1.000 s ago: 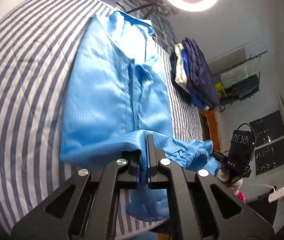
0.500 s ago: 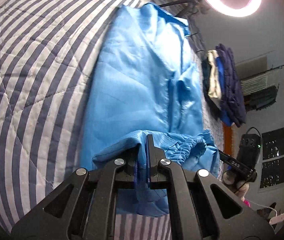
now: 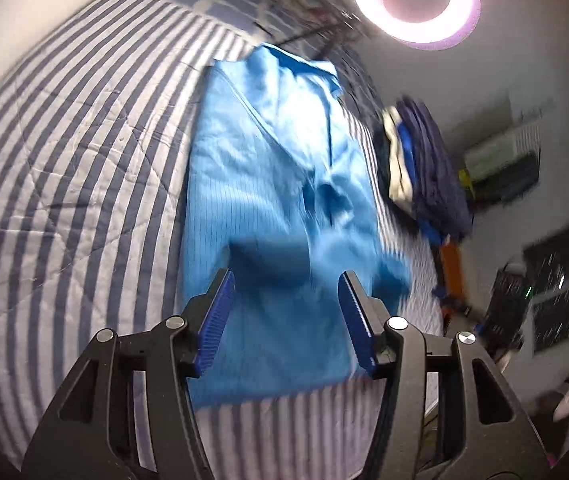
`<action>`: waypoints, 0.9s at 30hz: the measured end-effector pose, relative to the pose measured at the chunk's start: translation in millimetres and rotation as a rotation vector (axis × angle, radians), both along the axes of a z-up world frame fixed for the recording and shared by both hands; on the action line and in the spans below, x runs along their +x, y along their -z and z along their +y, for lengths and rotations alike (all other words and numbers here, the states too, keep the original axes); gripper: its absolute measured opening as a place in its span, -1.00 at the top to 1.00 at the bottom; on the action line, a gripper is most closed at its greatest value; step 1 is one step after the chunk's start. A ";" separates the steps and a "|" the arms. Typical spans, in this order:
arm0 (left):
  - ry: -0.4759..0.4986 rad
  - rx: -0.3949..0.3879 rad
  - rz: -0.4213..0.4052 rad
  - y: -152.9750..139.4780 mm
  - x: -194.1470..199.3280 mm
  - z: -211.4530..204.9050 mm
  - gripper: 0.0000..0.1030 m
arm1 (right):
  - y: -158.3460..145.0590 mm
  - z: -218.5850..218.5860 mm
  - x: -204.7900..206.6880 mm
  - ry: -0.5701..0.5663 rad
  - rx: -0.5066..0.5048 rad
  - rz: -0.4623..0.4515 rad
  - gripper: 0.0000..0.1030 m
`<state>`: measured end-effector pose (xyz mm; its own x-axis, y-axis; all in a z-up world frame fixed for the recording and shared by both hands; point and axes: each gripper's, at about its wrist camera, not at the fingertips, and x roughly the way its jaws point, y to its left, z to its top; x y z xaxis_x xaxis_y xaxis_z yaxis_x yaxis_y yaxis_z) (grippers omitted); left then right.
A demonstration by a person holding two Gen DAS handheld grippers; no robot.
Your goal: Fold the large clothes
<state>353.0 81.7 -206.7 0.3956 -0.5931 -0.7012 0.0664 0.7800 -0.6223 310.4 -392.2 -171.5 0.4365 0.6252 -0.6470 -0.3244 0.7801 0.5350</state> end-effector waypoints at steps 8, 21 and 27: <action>0.070 0.059 0.087 36.1 2.4 -25.1 -0.06 | 26.3 31.7 -9.5 -0.124 -0.102 0.020 0.14; -0.078 0.083 0.116 60.4 19.7 4.4 -0.18 | 57.5 12.8 26.6 0.052 -0.184 0.049 0.05; -0.073 -0.020 0.203 78.8 17.0 10.9 -0.24 | 75.2 -9.3 6.1 -0.007 -0.098 0.109 -0.21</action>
<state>370.0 92.6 -285.5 0.2894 -0.5830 -0.7592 -0.1180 0.7653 -0.6327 316.4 -401.4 -246.8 0.3566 0.5594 -0.7482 -0.2740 0.8283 0.4887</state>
